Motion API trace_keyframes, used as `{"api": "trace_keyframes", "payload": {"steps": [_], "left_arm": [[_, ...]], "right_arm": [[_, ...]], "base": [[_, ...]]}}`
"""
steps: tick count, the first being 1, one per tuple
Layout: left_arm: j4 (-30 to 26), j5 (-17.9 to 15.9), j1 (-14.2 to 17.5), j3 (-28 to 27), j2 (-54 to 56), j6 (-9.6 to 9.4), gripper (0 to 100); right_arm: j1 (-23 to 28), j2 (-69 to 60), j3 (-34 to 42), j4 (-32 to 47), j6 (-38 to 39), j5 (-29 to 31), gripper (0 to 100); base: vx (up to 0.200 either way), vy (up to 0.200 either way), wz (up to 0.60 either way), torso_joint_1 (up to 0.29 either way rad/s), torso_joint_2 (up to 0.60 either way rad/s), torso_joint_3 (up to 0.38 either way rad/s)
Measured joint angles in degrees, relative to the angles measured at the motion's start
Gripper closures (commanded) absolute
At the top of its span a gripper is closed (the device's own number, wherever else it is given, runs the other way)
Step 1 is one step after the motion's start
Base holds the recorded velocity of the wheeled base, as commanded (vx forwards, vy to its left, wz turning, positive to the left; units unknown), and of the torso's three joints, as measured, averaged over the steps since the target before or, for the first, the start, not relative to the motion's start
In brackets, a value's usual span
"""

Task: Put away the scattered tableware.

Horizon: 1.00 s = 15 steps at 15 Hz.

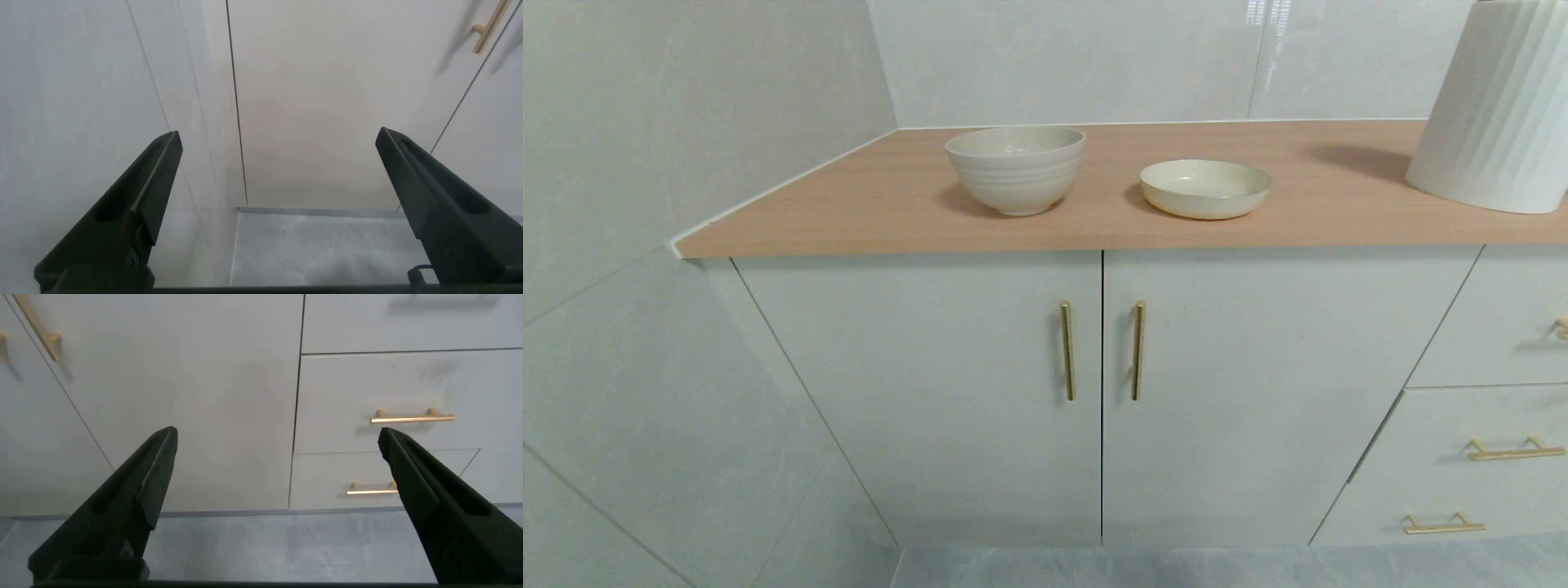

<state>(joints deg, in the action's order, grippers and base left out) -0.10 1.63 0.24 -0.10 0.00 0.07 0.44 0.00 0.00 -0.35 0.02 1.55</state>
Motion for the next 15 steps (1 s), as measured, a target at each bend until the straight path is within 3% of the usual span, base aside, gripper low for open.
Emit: {"api": "trace_keyframes", "payload": {"steps": [3,5,9,12,15], "left_arm": [[0.0,0.0,0.0,0.0,0.0,0.0,0],[0.0,0.0,0.0,0.0,0.0,0.0,0],[0.0,0.0,0.0,0.0,0.0,0.0,0],[0.0,0.0,0.0,0.0,0.0,0.0,0],[0.0,0.0,0.0,0.0,0.0,0.0,0]], "right_arm": [[-0.3,0.5,-2.4,0.3,0.4,-2.8,0],[-1.0,3.5,-10.7,0.1,1.4,-8.1,0],[-3.1,23.5,-19.2,0.1,2.1,-19.4,0],[-9.5,43.2,-25.8,-2.0,3.0,-24.6,0],[-18.6,61.9,-32.4,-10.5,5.9,-26.6,0]], "base": [[0.0,0.0,0.0,0.0,0.0,0.0],[0.0,0.0,0.0,0.0,0.0,0.0],[0.0,0.0,0.0,0.0,0.0,0.0],[0.0,0.0,0.0,0.0,0.0,0.0],[0.0,0.0,0.0,0.0,0.0,0.0]]}}
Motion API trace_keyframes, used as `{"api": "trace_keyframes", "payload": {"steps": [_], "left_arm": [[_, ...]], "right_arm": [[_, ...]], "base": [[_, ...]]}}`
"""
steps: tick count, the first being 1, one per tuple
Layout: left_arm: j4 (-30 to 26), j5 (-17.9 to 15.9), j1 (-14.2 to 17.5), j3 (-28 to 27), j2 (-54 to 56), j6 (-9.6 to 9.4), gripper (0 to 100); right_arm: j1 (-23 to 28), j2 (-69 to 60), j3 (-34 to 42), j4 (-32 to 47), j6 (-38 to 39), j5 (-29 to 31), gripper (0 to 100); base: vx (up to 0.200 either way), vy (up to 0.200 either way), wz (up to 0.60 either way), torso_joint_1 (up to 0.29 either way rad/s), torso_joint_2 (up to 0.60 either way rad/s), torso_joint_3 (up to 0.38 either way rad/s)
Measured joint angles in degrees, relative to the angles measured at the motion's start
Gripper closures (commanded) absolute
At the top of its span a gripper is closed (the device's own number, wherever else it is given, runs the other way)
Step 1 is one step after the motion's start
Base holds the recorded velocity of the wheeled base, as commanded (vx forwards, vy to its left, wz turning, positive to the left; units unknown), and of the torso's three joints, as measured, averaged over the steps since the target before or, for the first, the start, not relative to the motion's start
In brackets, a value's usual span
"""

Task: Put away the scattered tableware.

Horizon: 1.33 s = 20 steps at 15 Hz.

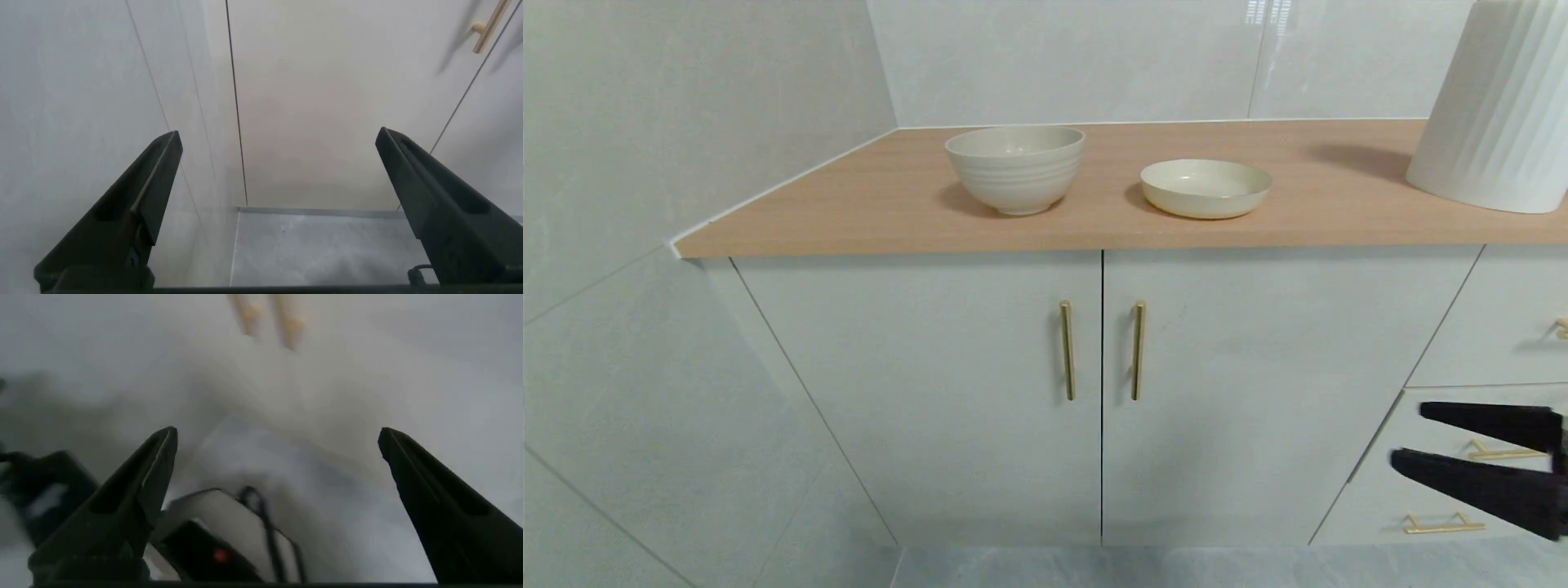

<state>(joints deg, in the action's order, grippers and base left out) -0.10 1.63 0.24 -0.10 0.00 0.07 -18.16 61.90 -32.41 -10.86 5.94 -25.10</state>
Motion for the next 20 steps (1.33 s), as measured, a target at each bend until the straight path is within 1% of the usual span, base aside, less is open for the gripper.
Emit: {"api": "trace_keyframes", "payload": {"steps": [3,5,6,9,11,17,20], "left_arm": [[0.0,0.0,0.0,0.0,0.0,0.0,0],[0.0,0.0,0.0,0.0,0.0,0.0,0],[0.0,0.0,0.0,0.0,0.0,0.0,0],[0.0,0.0,0.0,0.0,0.0,0.0,0],[0.0,0.0,0.0,0.0,0.0,0.0,0],[0.0,0.0,0.0,0.0,0.0,0.0,0],[0.0,0.0,0.0,0.0,0.0,0.0,0]], "right_arm": [[-7.3,16.8,-6.7,-12.8,6.0,-0.8,0],[-10.6,26.2,-11.2,-18.5,8.7,-1.0,0],[-11.5,30.1,-13.5,-20.0,9.4,-1.0,0],[-12.7,39.9,-20.0,-21.7,10.0,-0.6,0],[-12.8,44.1,-22.3,-25.0,10.4,2.8,0],[-13.8,49.9,-23.0,-31.4,12.3,4.1,0],[-15.5,51.9,-23.0,-36.5,14.3,7.9,0]], "base": [[0.0,0.0,0.0,0.0,0.0,0.0],[0.0,0.0,0.0,0.0,0.0,0.0],[0.0,0.0,0.0,0.0,0.0,0.0],[0.0,0.0,0.0,0.0,0.0,0.0],[0.0,0.0,0.0,0.0,0.0,0.0],[0.0,0.0,0.0,0.0,0.0,0.0],[0.0,0.0,0.0,0.0,0.0,0.0]]}}
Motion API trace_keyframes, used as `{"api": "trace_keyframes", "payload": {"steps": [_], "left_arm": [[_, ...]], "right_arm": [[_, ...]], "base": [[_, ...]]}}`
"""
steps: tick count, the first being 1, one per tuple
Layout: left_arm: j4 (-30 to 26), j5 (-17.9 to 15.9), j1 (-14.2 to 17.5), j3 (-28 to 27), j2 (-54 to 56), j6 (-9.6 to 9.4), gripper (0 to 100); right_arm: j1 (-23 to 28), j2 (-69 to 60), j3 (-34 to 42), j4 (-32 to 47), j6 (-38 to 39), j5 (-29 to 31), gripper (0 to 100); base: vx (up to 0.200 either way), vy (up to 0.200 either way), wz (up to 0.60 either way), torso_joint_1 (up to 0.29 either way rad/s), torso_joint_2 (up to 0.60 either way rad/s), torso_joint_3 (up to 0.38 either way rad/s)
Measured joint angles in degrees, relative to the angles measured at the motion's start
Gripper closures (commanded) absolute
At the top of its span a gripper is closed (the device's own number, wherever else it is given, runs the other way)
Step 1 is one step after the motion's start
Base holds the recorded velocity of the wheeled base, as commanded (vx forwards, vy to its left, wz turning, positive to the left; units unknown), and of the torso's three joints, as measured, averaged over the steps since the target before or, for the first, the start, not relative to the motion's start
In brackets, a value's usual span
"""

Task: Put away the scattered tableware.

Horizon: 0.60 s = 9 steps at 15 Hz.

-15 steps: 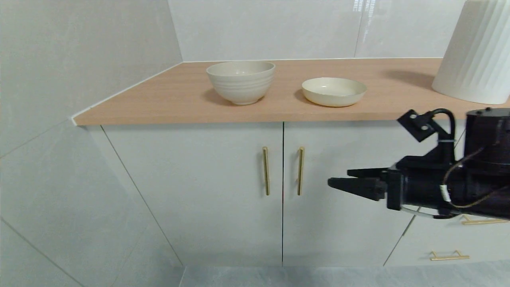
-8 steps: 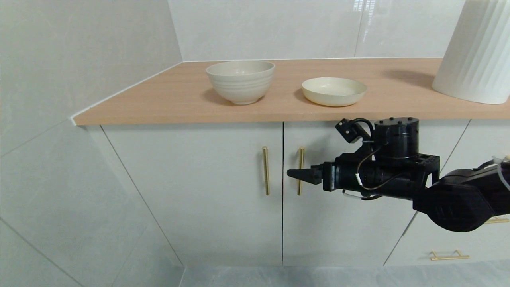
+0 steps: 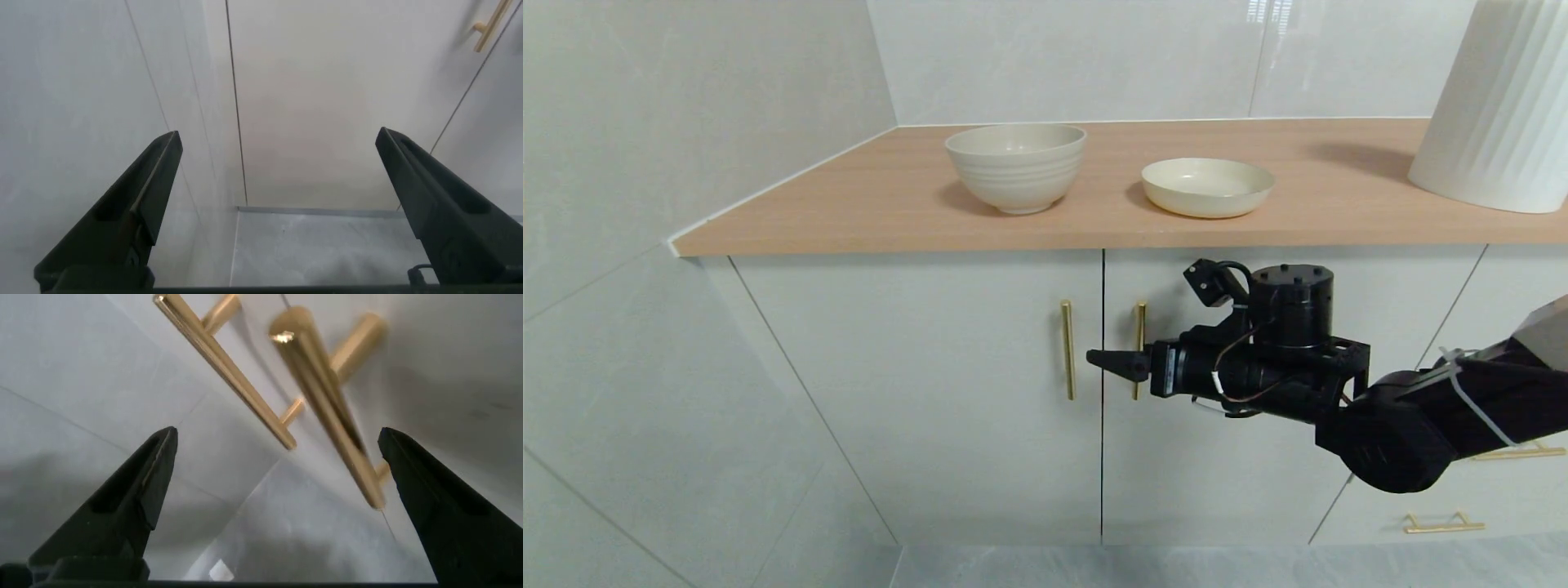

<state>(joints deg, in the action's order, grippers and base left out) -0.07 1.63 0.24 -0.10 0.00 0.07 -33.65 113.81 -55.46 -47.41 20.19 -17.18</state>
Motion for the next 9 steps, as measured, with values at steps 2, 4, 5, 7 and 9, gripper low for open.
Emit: {"api": "trace_keyframes", "payload": {"steps": [2,4,5,7,9], "left_arm": [[0.0,0.0,0.0,0.0,0.0,0.0,0],[0.0,0.0,0.0,0.0,0.0,0.0,0],[0.0,0.0,0.0,0.0,0.0,0.0,0],[0.0,0.0,0.0,0.0,0.0,0.0,0],[0.0,0.0,0.0,0.0,0.0,0.0,0]], "right_arm": [[-1.0,1.6,0.0,-3.2,0.2,2.3,0],[-1.8,2.2,0.6,-3.3,0.9,2.4,0],[-2.2,2.1,1.0,-3.3,1.5,2.4,0],[-3.0,0.6,3.1,-3.4,2.2,1.0,0],[-3.3,-1.5,5.8,-3.3,2.3,-2.6,0]], "base": [[0.0,0.0,0.0,0.0,0.0,0.0],[0.0,0.0,0.0,0.0,0.0,0.0],[0.0,0.0,0.0,0.0,0.0,0.0],[0.0,0.0,0.0,0.0,0.0,0.0],[0.0,0.0,0.0,0.0,0.0,0.0]]}}
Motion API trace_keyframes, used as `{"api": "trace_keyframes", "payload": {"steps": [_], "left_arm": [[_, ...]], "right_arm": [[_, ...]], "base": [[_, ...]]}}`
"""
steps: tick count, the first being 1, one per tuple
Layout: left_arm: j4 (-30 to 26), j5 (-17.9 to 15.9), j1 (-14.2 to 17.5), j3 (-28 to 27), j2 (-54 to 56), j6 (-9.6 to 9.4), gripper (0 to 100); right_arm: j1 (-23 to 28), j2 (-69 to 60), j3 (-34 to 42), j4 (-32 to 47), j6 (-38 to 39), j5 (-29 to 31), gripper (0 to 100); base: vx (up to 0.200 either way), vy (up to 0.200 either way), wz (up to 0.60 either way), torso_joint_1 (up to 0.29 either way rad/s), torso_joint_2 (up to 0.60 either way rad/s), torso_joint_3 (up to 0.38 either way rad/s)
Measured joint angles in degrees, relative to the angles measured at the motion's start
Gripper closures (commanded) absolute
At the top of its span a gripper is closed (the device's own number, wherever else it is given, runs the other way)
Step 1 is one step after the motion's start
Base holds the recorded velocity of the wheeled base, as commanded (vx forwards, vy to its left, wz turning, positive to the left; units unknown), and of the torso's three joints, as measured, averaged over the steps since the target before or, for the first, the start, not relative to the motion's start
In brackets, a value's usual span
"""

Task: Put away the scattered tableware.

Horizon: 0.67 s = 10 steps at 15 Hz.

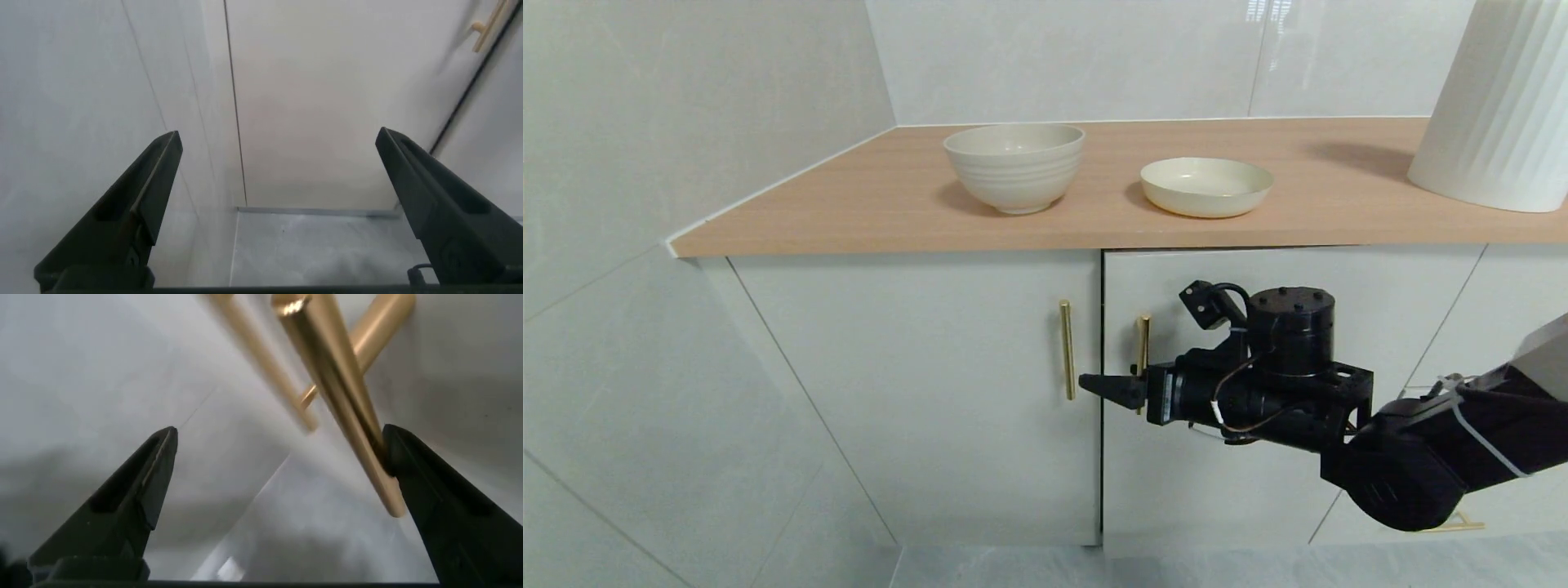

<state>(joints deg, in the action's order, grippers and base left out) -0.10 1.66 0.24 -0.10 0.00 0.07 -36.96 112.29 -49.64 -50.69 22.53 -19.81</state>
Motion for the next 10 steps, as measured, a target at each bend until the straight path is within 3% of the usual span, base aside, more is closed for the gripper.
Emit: {"api": "trace_keyframes", "payload": {"steps": [3,6,7,10], "left_arm": [[0.0,0.0,0.0,0.0,0.0,0.0,0],[0.0,0.0,0.0,0.0,0.0,-0.02,0],[0.0,0.0,0.0,0.0,0.0,-0.91,0],[0.0,0.0,0.0,0.0,0.0,0.02,0]], "right_arm": [[-0.2,-4.0,4.7,0.1,0.0,-7.2,0],[-0.3,-7.7,9.6,-0.1,-0.4,-8.9,0],[-0.3,-9.0,11.5,-0.2,-0.4,-9.3,0],[-0.4,-11.9,16.1,-2.6,-0.4,-10.6,0]], "base": [[0.0,0.0,0.0,0.0,0.0,0.0],[0.0,0.0,0.0,0.0,0.0,0.0],[0.0,0.0,0.0,0.0,0.0,0.0],[0.0,0.0,0.0,0.0,0.0,0.0]]}}
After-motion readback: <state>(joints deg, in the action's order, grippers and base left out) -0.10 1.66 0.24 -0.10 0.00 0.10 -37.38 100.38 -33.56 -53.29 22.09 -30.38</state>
